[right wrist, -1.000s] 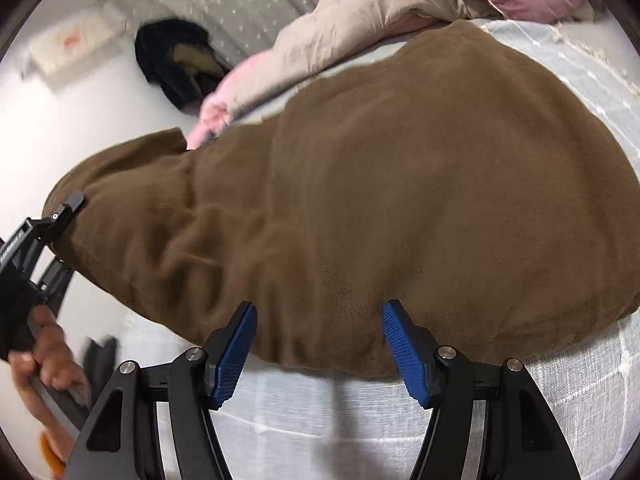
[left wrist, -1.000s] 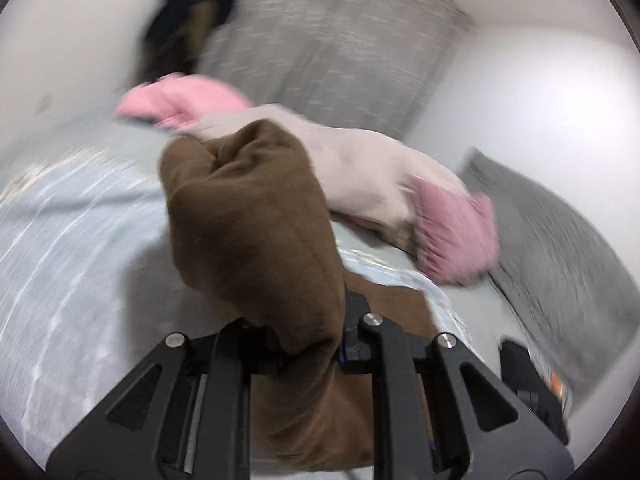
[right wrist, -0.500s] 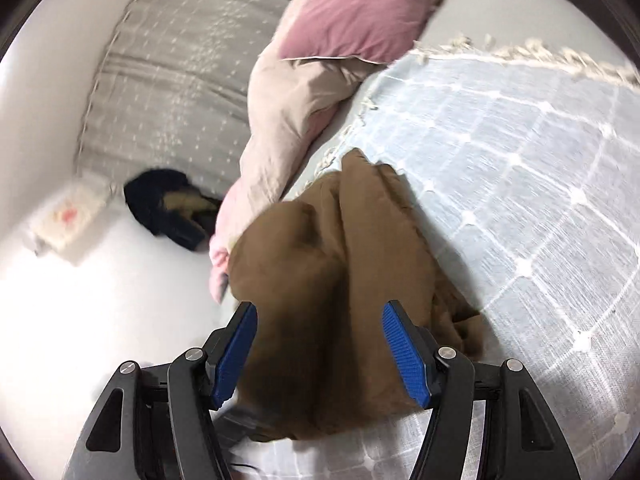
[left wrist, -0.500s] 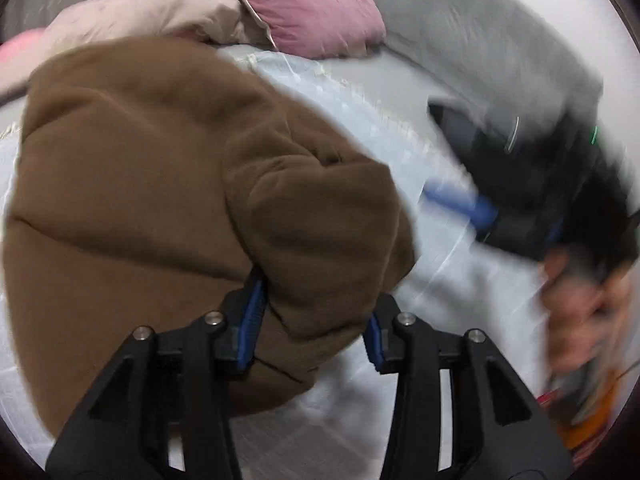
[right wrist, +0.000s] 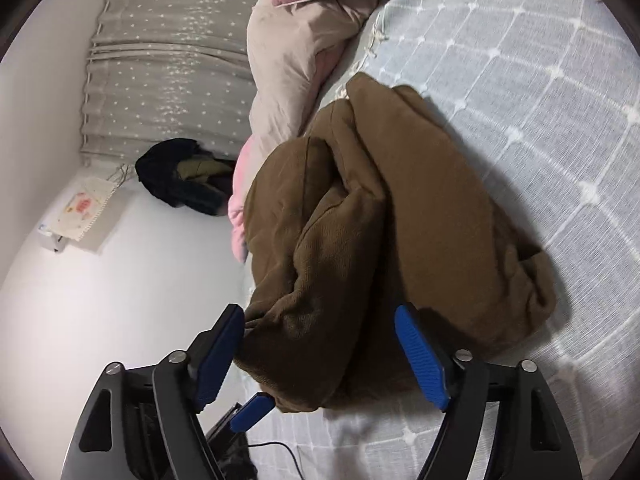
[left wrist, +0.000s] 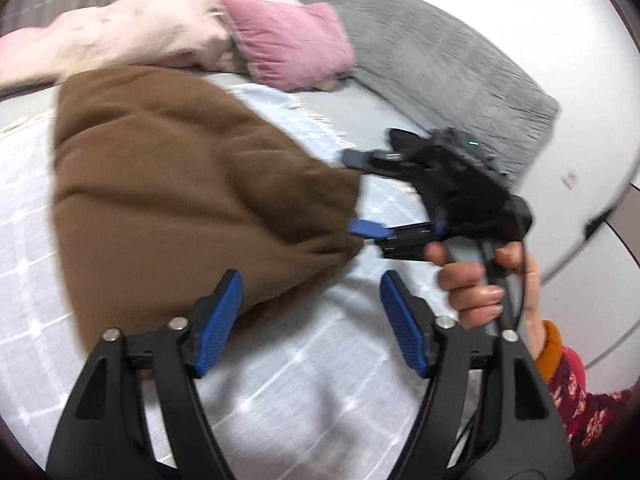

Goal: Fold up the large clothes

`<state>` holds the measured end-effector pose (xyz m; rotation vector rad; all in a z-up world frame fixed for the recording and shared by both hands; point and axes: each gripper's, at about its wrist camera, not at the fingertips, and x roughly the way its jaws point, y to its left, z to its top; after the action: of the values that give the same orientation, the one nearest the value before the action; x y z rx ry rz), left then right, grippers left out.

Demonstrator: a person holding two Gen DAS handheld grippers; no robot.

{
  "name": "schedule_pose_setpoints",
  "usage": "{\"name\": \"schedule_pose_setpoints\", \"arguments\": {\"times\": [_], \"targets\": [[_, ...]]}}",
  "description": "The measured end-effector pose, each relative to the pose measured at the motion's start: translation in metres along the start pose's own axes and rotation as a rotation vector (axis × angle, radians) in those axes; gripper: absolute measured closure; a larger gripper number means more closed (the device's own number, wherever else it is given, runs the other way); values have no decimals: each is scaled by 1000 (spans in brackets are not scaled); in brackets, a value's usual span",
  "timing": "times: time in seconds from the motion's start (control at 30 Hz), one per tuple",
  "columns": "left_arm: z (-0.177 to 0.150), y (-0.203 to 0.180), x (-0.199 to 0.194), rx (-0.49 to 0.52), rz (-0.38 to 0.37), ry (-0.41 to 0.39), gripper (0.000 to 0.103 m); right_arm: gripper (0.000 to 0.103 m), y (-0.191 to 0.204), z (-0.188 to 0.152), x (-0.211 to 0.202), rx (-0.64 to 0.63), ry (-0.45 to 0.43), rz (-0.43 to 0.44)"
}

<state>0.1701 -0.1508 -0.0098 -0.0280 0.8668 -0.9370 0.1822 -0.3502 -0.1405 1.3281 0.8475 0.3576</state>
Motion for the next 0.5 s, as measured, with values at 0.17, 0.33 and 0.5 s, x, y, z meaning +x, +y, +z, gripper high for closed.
{"name": "schedule_pose_setpoints", "arguments": {"times": [0.17, 0.33, 0.5], "targets": [[-3, 25, -14, -58, 140, -49, 27, 18, 20, -14, 6, -62, 30, -14], [1, 40, -8, -96, 224, -75, 27, 16, 53, -27, 24, -269, 4, -173], [7, 57, -6, -136, 317, -126, 27, 55, 69, -30, 58, -482, -94, -400]]}}
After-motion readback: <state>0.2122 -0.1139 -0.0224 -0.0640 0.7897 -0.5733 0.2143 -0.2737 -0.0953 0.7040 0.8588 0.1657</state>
